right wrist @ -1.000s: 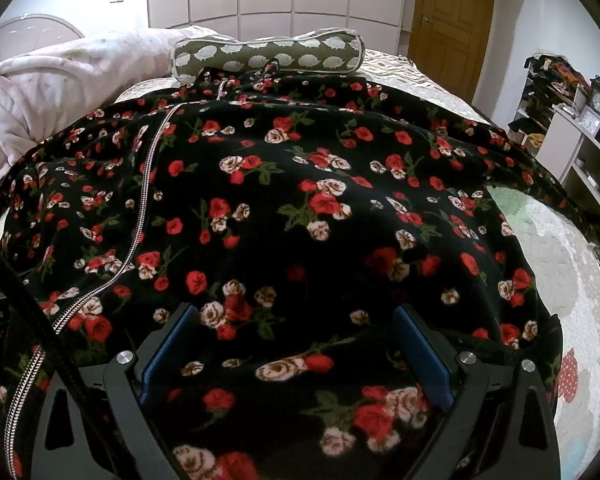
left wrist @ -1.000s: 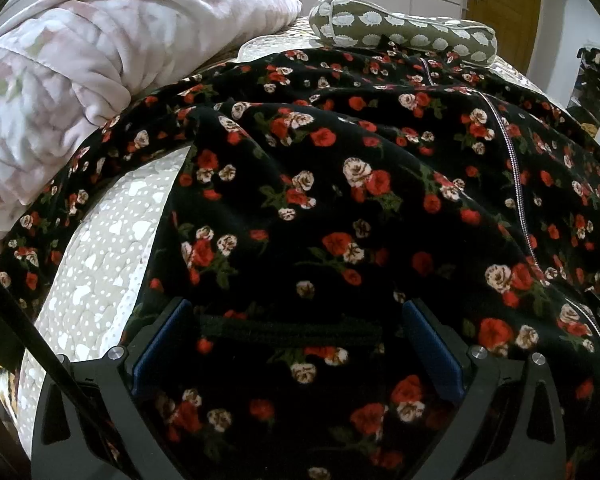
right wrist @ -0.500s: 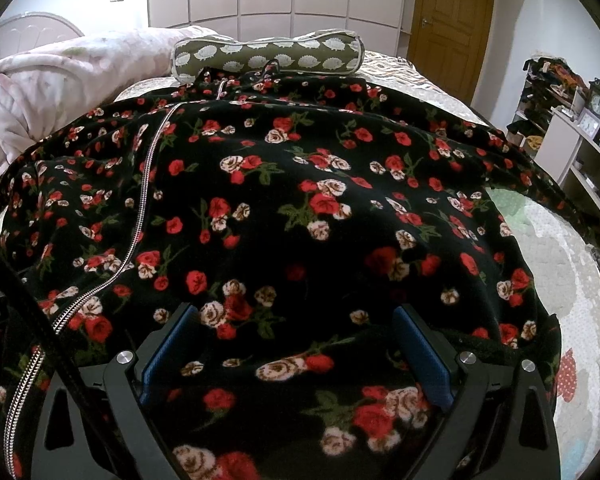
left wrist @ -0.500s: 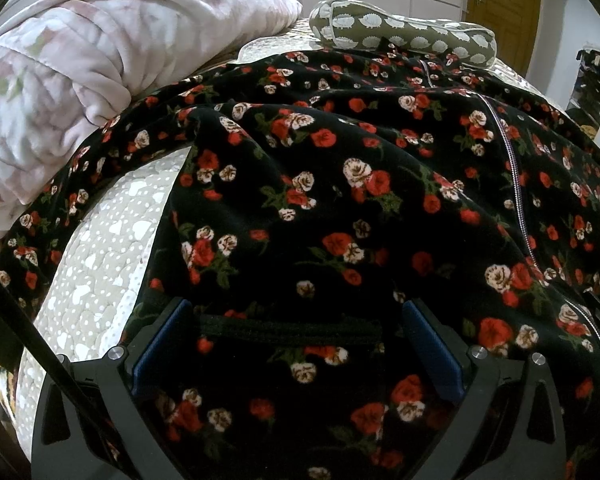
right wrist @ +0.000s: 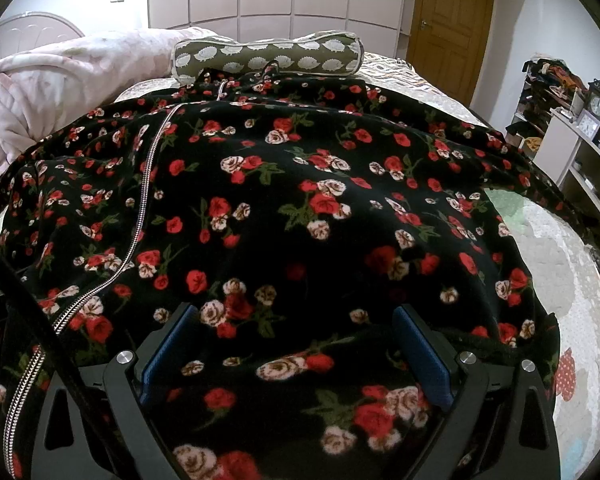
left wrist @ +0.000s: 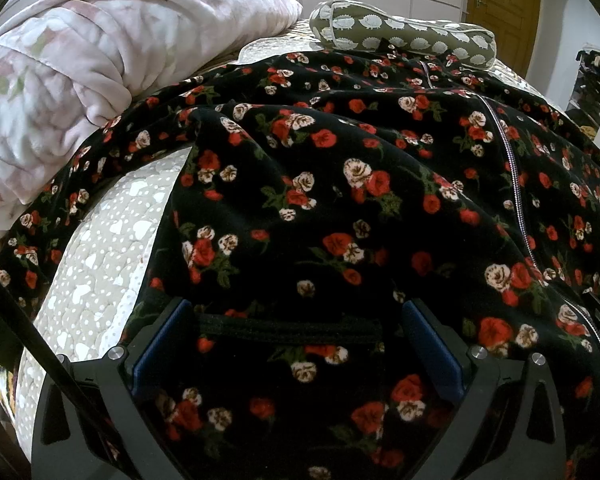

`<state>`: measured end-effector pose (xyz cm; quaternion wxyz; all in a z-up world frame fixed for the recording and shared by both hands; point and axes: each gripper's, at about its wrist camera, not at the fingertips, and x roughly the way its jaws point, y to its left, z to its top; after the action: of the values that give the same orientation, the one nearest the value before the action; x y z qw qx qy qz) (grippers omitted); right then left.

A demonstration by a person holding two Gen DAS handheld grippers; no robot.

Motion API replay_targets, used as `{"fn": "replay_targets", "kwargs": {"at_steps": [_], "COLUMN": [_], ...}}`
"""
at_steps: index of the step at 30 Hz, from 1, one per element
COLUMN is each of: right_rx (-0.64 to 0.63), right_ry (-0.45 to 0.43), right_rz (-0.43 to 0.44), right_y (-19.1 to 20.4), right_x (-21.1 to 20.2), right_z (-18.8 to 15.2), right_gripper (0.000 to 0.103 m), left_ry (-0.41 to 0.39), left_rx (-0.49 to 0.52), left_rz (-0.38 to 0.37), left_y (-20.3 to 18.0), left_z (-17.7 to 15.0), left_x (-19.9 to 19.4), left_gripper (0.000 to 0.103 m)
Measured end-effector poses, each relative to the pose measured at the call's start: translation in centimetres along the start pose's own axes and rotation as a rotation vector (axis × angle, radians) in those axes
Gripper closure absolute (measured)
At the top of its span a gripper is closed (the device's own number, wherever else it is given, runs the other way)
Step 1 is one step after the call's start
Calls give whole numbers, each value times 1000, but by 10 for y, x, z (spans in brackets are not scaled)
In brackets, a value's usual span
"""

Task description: Fold large clothes

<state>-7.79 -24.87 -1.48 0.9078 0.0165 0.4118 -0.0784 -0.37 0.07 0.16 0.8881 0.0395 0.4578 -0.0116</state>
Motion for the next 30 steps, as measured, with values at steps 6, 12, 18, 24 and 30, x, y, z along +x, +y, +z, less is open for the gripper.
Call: {"fn": "replay_targets", "kwargs": {"at_steps": [6,12,18,24,30], "right_rx": [0,-3,-35,-10,142], "right_ry": [-3,-2,61,109,51], "right_rz": [1,-1,-12,69,255], "right_y": [-3,0,3,-8,-55], "right_x": [-2,-1,5,12,-40], "right_z": [0,-1,5,14,16], "right_gripper": [4,4,3,1,29], "left_ry": [-1,-2,16,-17,-51], "left_rx": [0,-1,-2,-37,-109], "left_rz": [0,0,-25,-115,-159], "left_y": [0,0,1,19,68], "left_z": [0,-1,1,-6,-25], "left_x": [0,0,-3,-53,-95], "left_gripper": [0,0,0,1,1]}}
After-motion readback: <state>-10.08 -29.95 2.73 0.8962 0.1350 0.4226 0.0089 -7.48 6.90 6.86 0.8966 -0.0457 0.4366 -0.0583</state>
